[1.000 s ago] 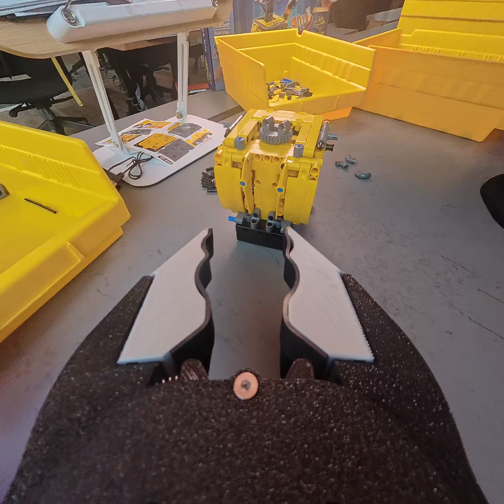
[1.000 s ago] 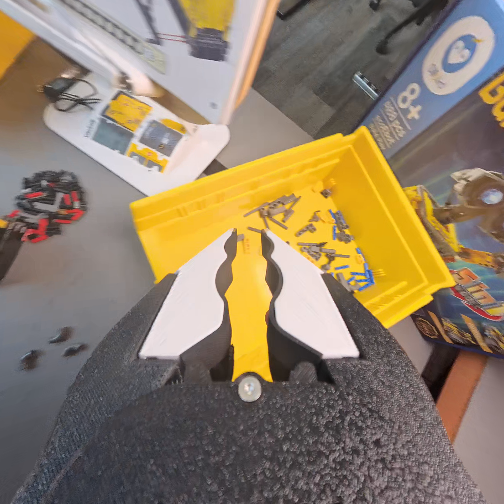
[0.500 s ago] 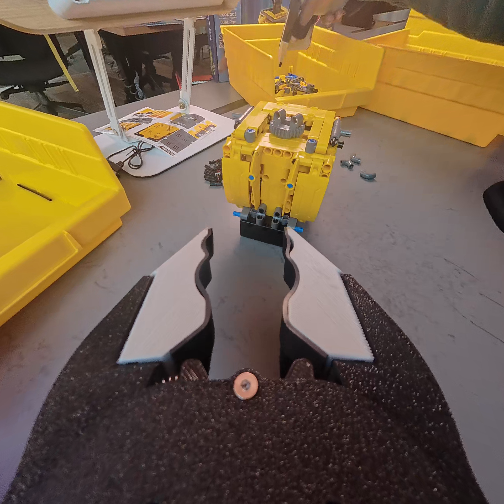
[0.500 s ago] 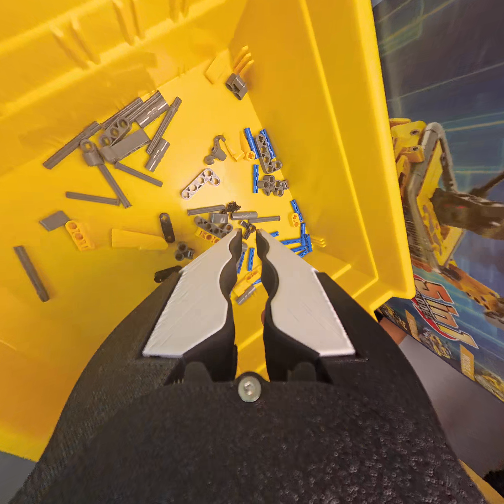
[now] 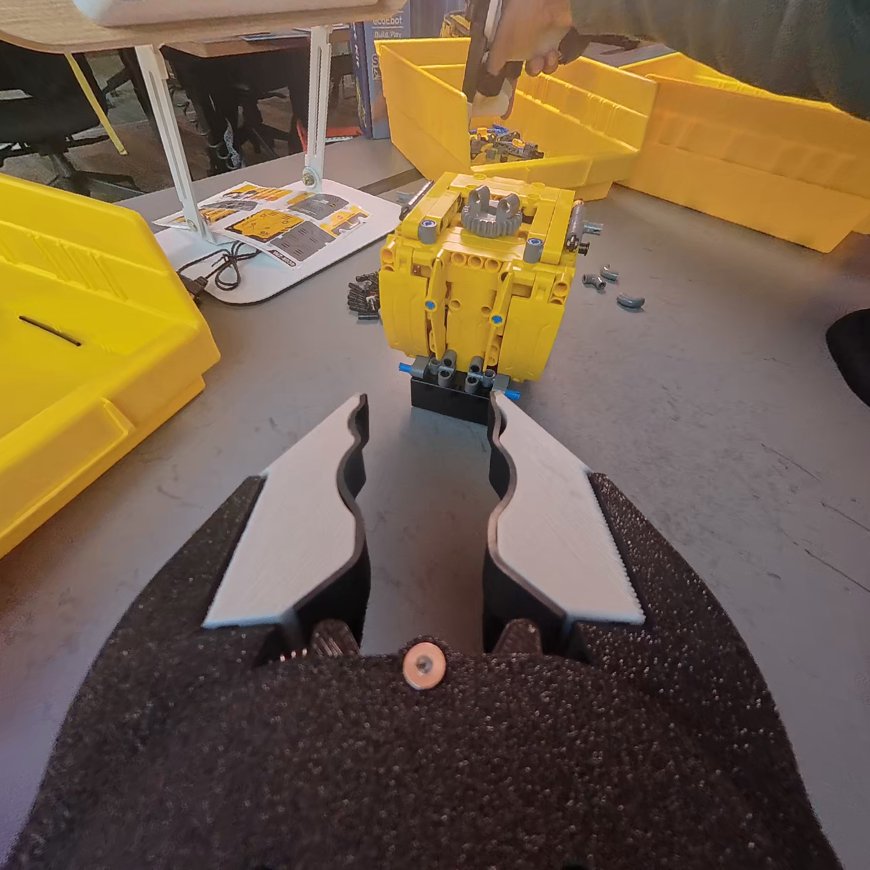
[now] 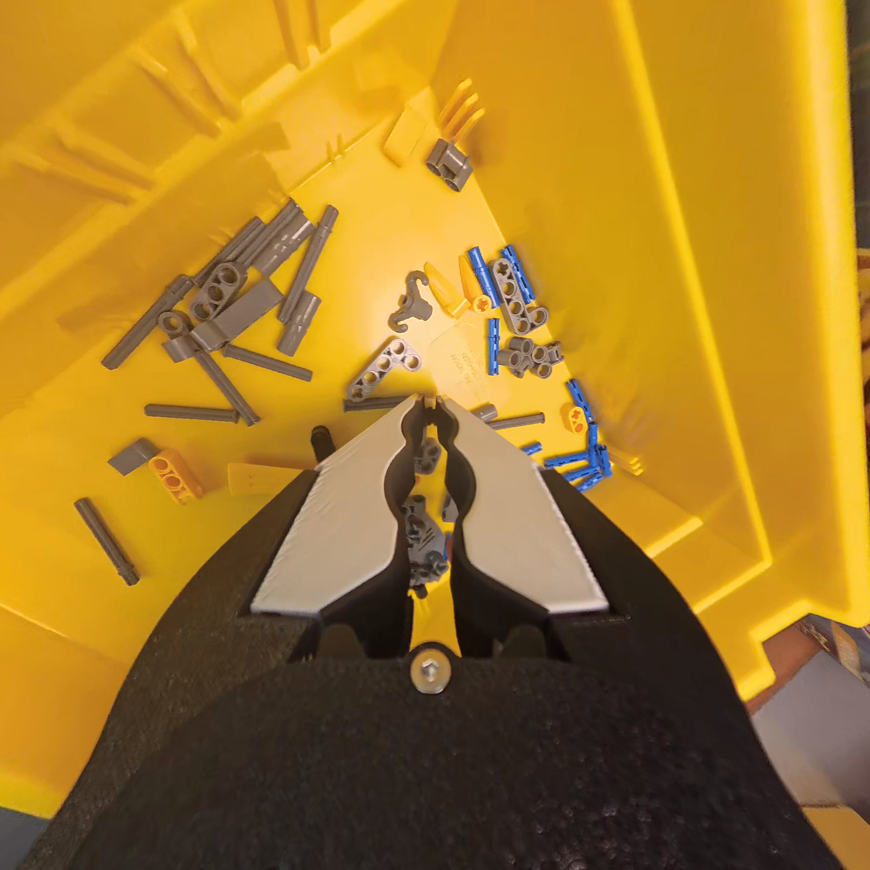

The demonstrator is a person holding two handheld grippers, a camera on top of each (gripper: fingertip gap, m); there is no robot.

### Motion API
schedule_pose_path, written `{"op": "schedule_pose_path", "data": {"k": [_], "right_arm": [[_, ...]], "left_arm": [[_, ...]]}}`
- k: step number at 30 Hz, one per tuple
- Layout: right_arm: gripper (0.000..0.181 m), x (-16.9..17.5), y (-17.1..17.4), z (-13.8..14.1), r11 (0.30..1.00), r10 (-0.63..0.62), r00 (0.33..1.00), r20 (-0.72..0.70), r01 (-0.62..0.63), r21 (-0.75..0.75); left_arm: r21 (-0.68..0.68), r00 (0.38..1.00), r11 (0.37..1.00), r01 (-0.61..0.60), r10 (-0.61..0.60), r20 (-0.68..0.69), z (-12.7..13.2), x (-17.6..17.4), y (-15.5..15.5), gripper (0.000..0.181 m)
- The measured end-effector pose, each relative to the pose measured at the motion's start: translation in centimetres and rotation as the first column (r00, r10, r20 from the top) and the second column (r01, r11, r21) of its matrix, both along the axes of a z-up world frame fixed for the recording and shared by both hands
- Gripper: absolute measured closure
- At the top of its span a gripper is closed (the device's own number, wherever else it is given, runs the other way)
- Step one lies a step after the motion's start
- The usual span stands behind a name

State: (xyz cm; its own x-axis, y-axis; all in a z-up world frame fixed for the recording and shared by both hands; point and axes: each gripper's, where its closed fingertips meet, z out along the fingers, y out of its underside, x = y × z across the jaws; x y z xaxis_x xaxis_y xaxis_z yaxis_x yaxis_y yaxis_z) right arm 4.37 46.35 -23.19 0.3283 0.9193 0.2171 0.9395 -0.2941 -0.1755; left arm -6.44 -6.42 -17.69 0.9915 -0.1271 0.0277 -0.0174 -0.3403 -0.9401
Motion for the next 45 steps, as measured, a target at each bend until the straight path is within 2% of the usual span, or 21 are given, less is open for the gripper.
{"op": "schedule_pose_path", "data": {"k": [5,11,17,22,24,25,26,30,34,41,45], "right_arm": [[0.177,-1.9,-3.1,0.1,0.989,0.052,0.992,-0.115,-0.067,-0.132],[0.173,-4.5,-5.4,2.3,0.97,0.136,0.945,-0.299,-0.189,-0.155],[0.166,-4.8,-5.9,2.7,0.964,0.19,0.923,-0.334,-0.241,-0.117],[0.165,-5.5,-6.9,1.1,0.948,0.273,0.913,-0.303,-0.309,-0.075],[0.171,-5.6,-6.8,0.7,0.948,0.291,0.914,-0.282,-0.315,-0.045],[0.171,-5.4,-6.8,0.7,0.95,0.278,0.921,-0.274,-0.305,-0.06],[0.181,-5.1,-6.8,0.7,0.954,0.259,0.93,-0.26,-0.288,-0.081],[0.181,-2.0,-6.1,-0.1,0.955,0.273,0.954,-0.119,-0.284,-0.082],[0.175,-1.1,-5.8,1.1,0.965,0.249,0.958,-0.143,-0.259,-0.05],[0.171,1.4,-0.4,5.1,0.989,0.082,0.987,-0.14,-0.063,0.135],[0.17,3.2,1.5,5.7,0.983,0.024,0.995,-0.101,-0.005,0.182]], "left_arm": [[-0.003,1.0,1.0,0.001,-0.001,-0.001,-0.1,0.0,0.0,0.132],[-0.005,1.0,1.0,0.0,0.0,0.0,-0.1,0.0,0.0,0.132],[-0.008,1.0,1.0,0.003,-0.003,-0.003,-0.2,0.1,0.1,0.132],[-0.012,1.0,1.0,0.002,-0.002,0.003,-0.2,0.0,0.1,0.132],[-0.012,1.0,1.0,0.001,-0.001,0.006,-0.2,0.0,0.1,0.133],[-0.012,1.0,1.0,0.0,0.0,0.008,-0.2,0.0,0.1,0.133],[-0.011,1.0,1.0,-0.001,0.001,0.01,-0.2,-0.1,0.1,0.133],[-0.006,1.0,1.0,0.003,-0.003,0.009,-0.1,0.0,0.0,0.133],[-0.012,1.0,1.0,0.008,-0.008,0.0,-0.2,0.1,0.1,0.133],[-0.015,1.0,1.0,0.001,-0.001,0.008,-0.2,0.0,0.1,0.133],[-0.015,1.0,1.0,0.003,-0.003,0.005,-0.3,0.0,0.1,0.133]]}}
